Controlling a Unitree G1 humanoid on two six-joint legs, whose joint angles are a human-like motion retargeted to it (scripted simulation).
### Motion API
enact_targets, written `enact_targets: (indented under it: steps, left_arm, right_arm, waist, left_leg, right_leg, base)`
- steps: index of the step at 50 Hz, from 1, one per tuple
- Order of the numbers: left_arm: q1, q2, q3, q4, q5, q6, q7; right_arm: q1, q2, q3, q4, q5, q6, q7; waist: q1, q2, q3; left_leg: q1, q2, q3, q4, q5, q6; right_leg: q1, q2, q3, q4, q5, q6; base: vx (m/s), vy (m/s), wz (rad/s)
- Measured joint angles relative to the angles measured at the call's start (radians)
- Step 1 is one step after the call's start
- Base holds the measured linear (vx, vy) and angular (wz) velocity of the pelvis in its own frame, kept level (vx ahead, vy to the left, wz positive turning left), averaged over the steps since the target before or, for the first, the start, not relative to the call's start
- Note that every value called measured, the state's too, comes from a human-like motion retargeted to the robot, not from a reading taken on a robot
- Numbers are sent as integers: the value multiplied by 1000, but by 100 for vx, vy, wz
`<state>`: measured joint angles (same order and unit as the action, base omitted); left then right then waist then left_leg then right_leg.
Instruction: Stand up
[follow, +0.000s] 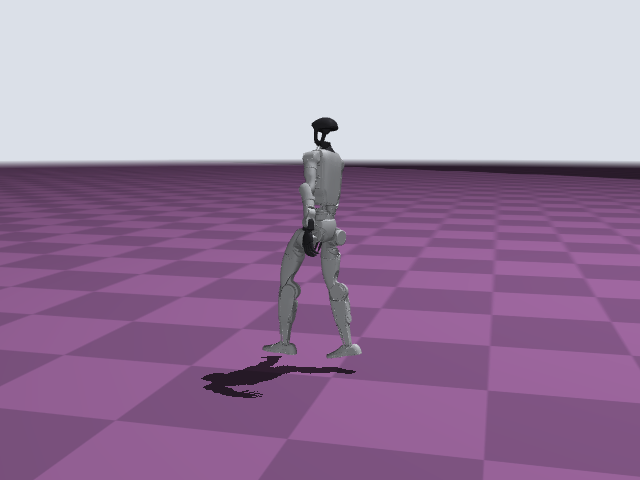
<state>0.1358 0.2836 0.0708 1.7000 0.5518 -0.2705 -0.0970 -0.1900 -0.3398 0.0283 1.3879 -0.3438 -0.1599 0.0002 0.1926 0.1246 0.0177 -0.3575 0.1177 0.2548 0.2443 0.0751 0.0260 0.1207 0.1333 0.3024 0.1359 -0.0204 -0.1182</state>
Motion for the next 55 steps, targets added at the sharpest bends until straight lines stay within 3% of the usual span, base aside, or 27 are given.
enact_targets:
  steps: [2, 4, 7, 10, 12, 14, 15, 18, 22, 25, 29, 33, 36, 39, 40, 42, 44, 45, 47, 53, 55]
  left_arm:
    - [54, -8, 30, 0, -36, 34, -6]
    - [104, -18, 57, 0, -67, 67, -7]
    - [162, -31, 105, 0, -103, 114, -10]
    - [188, -44, 136, 0, -132, 157, -39]
    - [166, -44, 149, 0, -146, 175, -75]
    - [124, -37, 129, 0, -171, 166, -103]
    - [104, -33, 113, 0, -183, 158, -114]
    - [-9, -19, 64, -5, -168, 106, -142]
    - [-127, 9, -16, -161, -92, 37, -176]
    - [-200, 49, -93, -296, -69, -16, -170]
    - [-289, 98, -153, -426, -41, -82, -118]
    - [-367, 98, -189, -440, -43, -108, -50]
    - [-408, 70, -211, -389, -51, -107, -40]
    - [-399, 46, -225, -327, -44, -92, -71]
    - [-386, 43, -228, -309, -41, -88, -82]
    - [-390, 17, -213, -233, -16, -79, -105]
    - [-358, 8, -212, -168, 10, -58, -104]
    - [-340, 6, -210, -132, 24, -42, -99]
    - [-302, 4, -189, -58, 45, -1, -84]
    - [-173, 10, -146, 0, -23, 118, -119]
    - [-146, 15, -137, 0, -43, 128, -133]
  right_arm:
    - [-39, 4, 9, 3, -32, 4, -1]
    - [-64, 15, 17, 16, -54, 4, -12]
    - [-68, 38, 40, 39, -67, 0, -16]
    - [-34, 52, 64, 83, -74, 3, -1]
    - [-5, 57, 69, 137, -89, 18, 2]
    - [20, 51, 91, 204, -89, 38, 6]
    - [28, 47, 96, 227, -93, 45, 10]
    - [76, 25, 79, 266, -136, 84, 21]
    - [162, 0, 23, 274, -143, 91, 10]
    - [216, -11, 15, 282, -93, 85, 18]
    - [269, -15, -15, 289, -73, 95, 32]
    - [294, -11, -29, 279, -50, 93, 32]
    - [310, -7, -43, 262, -44, 87, 28]
    - [324, 6, -50, 245, -40, 79, 22]
    - [327, 11, -49, 239, -38, 76, 20]
    - [309, 2, -54, 224, -24, 75, 20]
    - [305, 7, -62, 213, -15, 73, 22]
    - [302, 9, -65, 207, -10, 74, 24]
    - [286, 5, -70, 189, -4, 73, 28]
    - [229, -60, -66, 78, 12, 57, 8]
    - [224, -86, -76, 34, 8, 49, -5]
  waist:
    - [3, -3, -7]
    - [3, -14, -20]
    - [27, -17, -42]
    - [68, -40, -75]
    - [56, -30, -90]
    - [51, 1, -93]
    - [49, 15, -96]
    - [39, 37, -94]
    - [-24, 33, -66]
    - [-62, 12, -54]
    - [-101, -39, -31]
    - [-135, -77, 7]
    - [-190, -86, 32]
    - [-222, -76, 64]
    - [-223, -68, 72]
    - [-166, -78, 35]
    - [-153, -86, 14]
    - [-147, -91, 5]
    - [-95, -104, 4]
    - [-86, -125, 22]
    - [-93, -121, 22]
  left_leg:
    - [-26, 1, 28, -156, -25, 32]
    - [-37, -4, 52, -258, -33, 25]
    - [-41, 14, 35, -189, -27, 32]
    - [-39, -18, -54, -109, -28, 86]
    - [-30, 44, -44, -27, -35, 55]
    - [17, 56, -60, -9, -78, 39]
    - [42, 69, -37, -3, -98, 30]
    - [119, 80, -7, 0, -140, 4]
    - [223, 10, -56, -56, -140, -9]
    - [296, -45, -89, -99, -141, -10]
    - [394, -139, -165, -140, -138, -6]
    - [487, -195, -262, -149, -126, -21]
    - [545, -208, -379, -127, -116, -41]
    - [628, -154, -487, -86, -126, -91]
    - [654, -126, -513, -74, -130, -108]
    - [603, -177, -496, -70, -66, -99]
    - [582, -182, -523, -43, -5, -106]
    - [571, -183, -536, -22, 27, -108]
    - [543, -202, -526, 33, 114, -106]
    - [346, -241, -488, 315, 326, -192]
    - [267, -244, -441, 409, 338, -146]
  right_leg:
    - [39, -4, 11, -2, 1, -3]
    - [68, -10, 29, 3, 14, -1]
    - [111, 11, 53, 36, 68, -13]
    - [127, 20, 47, 116, 255, -41]
    - [95, 59, 4, 236, 459, -11]
    - [23, 106, -76, 422, 538, 15]
    - [-13, 104, -136, 489, 534, 9]
    - [-139, 135, -205, 672, 343, -37]
    - [-308, 138, -223, 735, 237, 49]
    - [-402, 83, -200, 648, 160, 114]
    - [-458, -26, -101, 387, 191, 218]
    - [-458, -88, 104, 144, 224, 261]
    - [-437, -117, 275, 1, 213, 334]
    - [-352, -96, 268, -43, 258, 380]
    - [-314, -67, 270, -39, 247, 380]
    - [-346, -96, 376, 38, 72, 365]
    - [-365, -123, 266, 71, 19, 284]
    - [-353, -120, 260, 75, 3, 251]
    - [-322, -125, 338, 62, -9, 239]
    - [-306, -226, 165, 53, -25, 183]
    - [-304, -253, 80, 50, -28, 164]
  base:
    - [73, 9, -33]
    - [93, 16, -27]
    - [102, 19, -84]
    - [93, 23, -88]
    - [112, 35, 2]
    - [91, 27, 22]
    - [64, 21, 31]
    - [73, 26, 55]
    - [66, 23, 147]
    - [63, 14, 158]
    - [58, 6, 155]
    - [67, -2, 177]
    - [64, -11, 244]
    - [76, -41, 222]
    - [57, -28, 120]
    - [36, -4, 70]
    - [56, -30, 139]
    - [43, -30, 115]
    - [26, -22, 79]
    - [15, -20, 142]
    - [9, -22, 183]
